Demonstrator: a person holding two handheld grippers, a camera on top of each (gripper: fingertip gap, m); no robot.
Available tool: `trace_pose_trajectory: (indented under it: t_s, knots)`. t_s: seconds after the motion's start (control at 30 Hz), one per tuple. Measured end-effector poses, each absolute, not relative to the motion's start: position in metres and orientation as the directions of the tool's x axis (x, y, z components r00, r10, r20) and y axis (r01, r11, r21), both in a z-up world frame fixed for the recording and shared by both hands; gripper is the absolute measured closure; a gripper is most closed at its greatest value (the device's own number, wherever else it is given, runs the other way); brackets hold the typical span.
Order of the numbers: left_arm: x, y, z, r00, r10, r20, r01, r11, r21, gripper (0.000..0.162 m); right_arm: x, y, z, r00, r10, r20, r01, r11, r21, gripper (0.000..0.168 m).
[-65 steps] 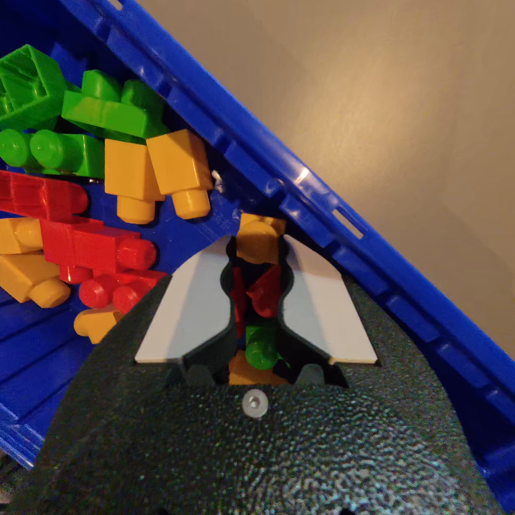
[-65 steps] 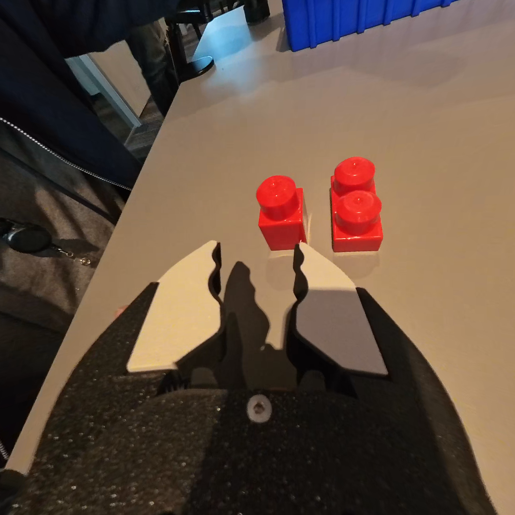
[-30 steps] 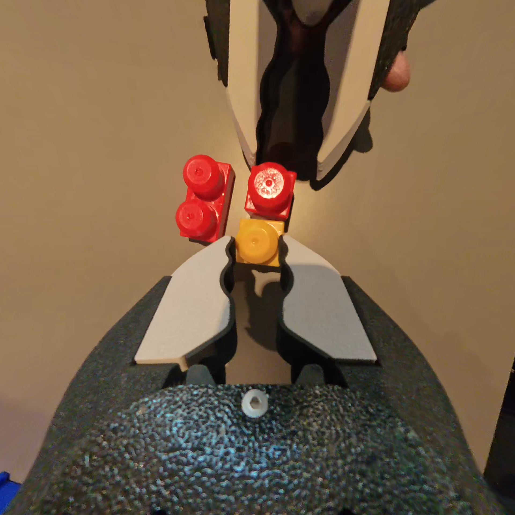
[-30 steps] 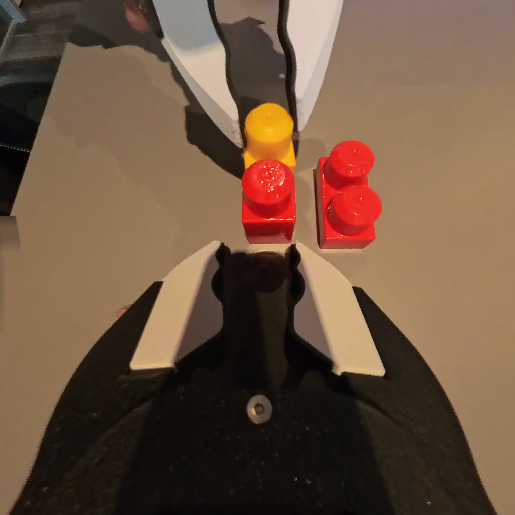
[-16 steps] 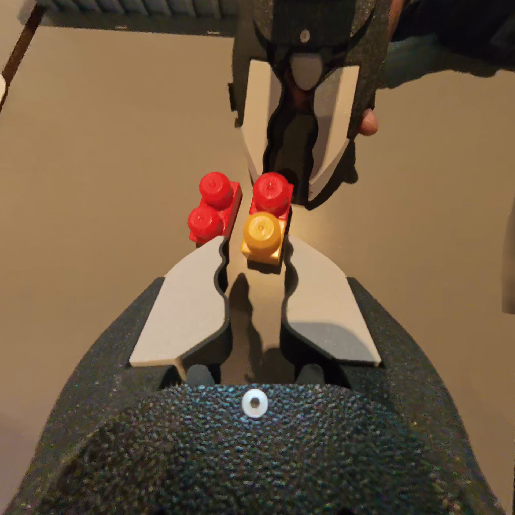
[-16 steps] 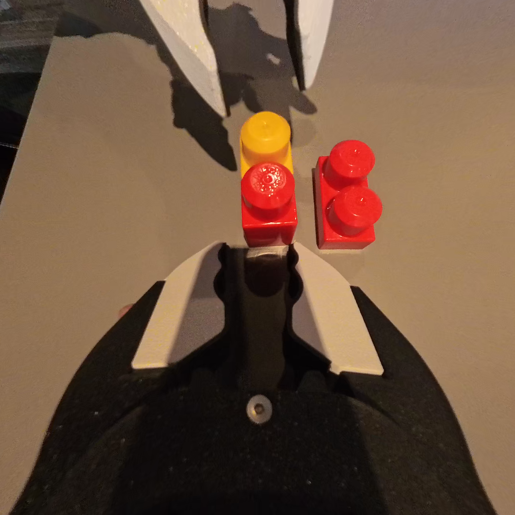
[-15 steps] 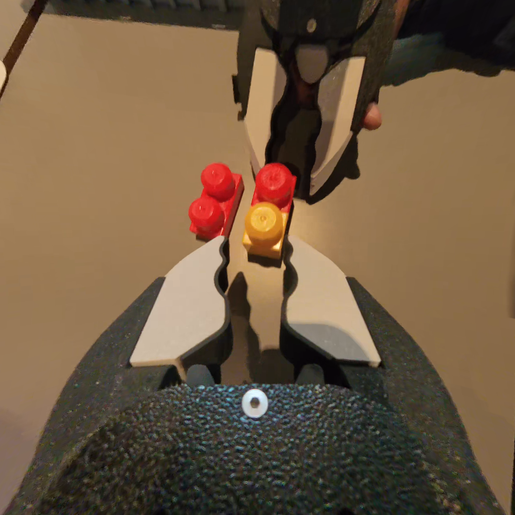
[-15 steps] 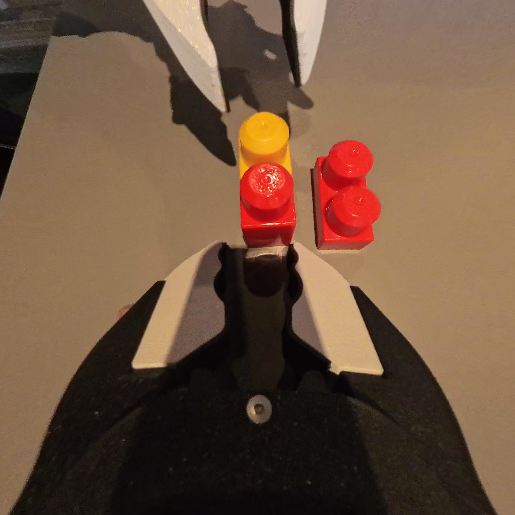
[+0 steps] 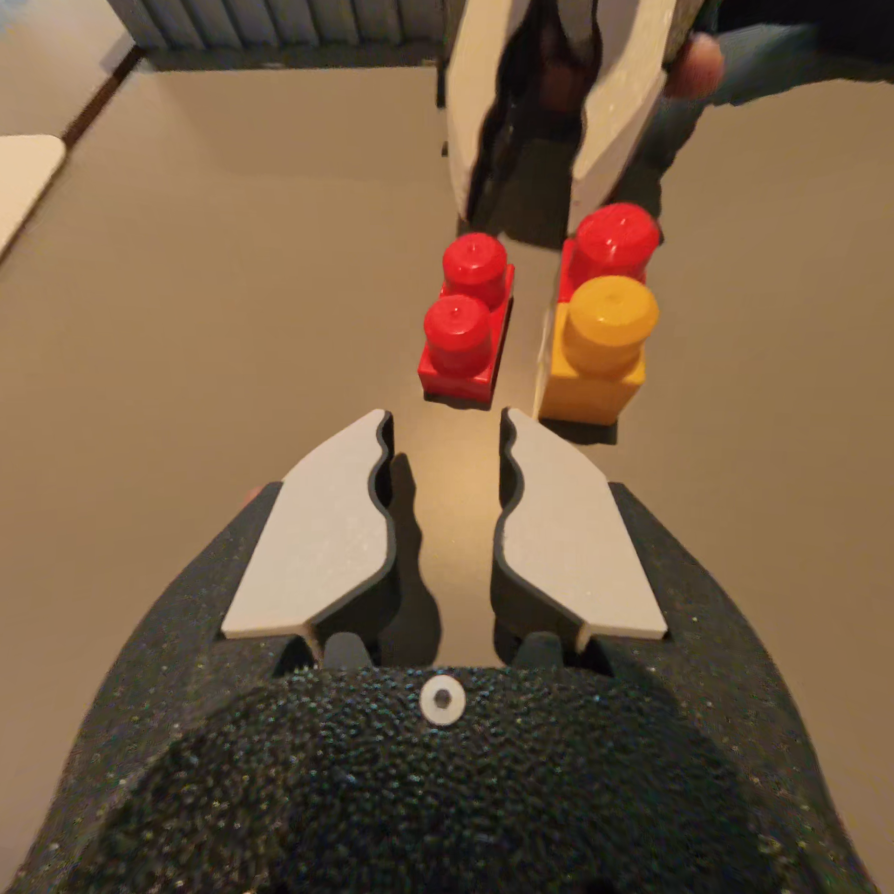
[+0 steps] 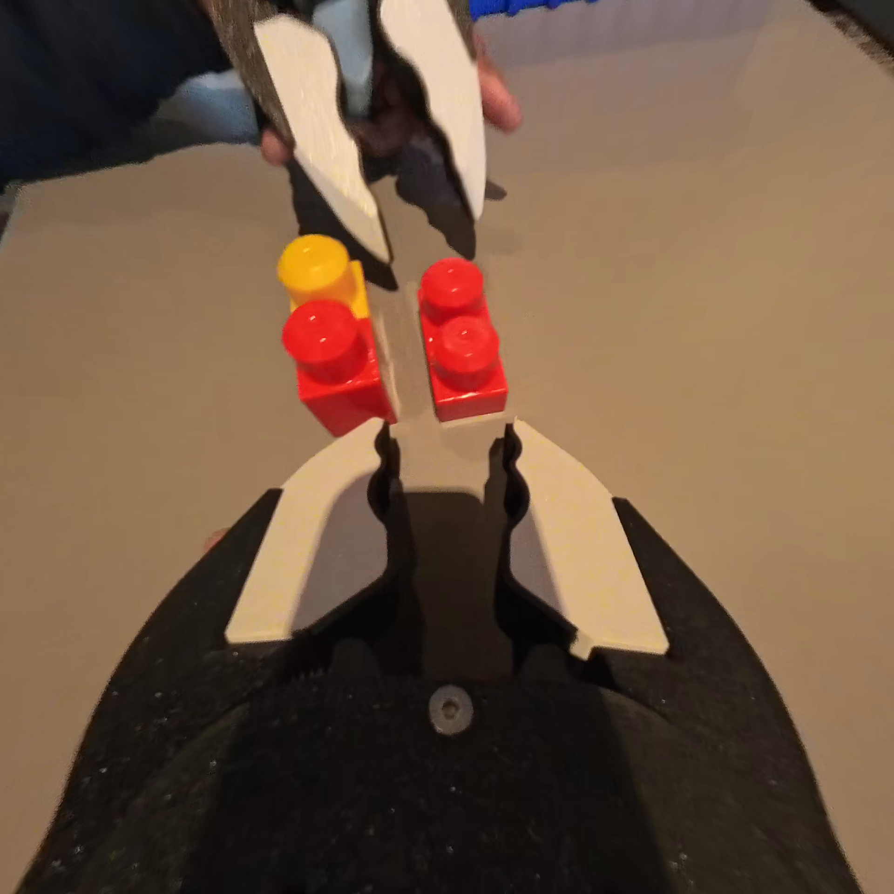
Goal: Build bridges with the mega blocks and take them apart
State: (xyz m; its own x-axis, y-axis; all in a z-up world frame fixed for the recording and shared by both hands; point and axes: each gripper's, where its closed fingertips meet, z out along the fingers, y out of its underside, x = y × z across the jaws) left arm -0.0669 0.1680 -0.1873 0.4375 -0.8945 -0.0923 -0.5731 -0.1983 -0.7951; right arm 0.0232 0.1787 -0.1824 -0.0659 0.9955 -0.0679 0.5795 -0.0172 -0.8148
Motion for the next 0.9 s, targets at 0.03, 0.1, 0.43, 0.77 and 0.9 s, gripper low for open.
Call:
trace_pose_trajectory:
  t_s: [0.03, 0.1, 0.43, 0.77, 0.9]
  knots:
    - [-0.065, 0.169, -0.194, 0.417, -0.905, -0.083, -0.594, -0.203, -0.778, 0.122, 0.021, 0.183, -0.182, -0.052, 0.996, -0.072, 0.574, -0.029, -0.819, 0.123]
    - [-0.062, 0.172, -0.198, 0.379, -0.921, -0.093, -0.633, -0.184, -0.752, 0.122, 0.017, 0.188, -0.182, -0.051, 0.996, -0.076, 0.576, -0.033, -0.817, 0.123]
    - [-0.044, 0.180, -0.202, 0.278, -0.950, -0.139, -0.674, -0.089, -0.734, 0.123, 0.003, 0.185, -0.205, -0.146, 0.989, -0.015, 0.693, 0.092, -0.715, 0.123]
    - [-0.042, 0.178, -0.202, 0.273, -0.952, -0.140, -0.671, -0.084, -0.737, 0.128, -0.001, 0.187, -0.206, -0.141, 0.990, 0.012, 0.698, 0.108, -0.708, 0.132]
    - [-0.042, 0.177, -0.203, 0.258, -0.960, -0.109, -0.674, -0.098, -0.732, 0.121, -0.001, 0.187, -0.206, -0.140, 0.990, 0.008, 0.698, 0.105, -0.709, 0.132]
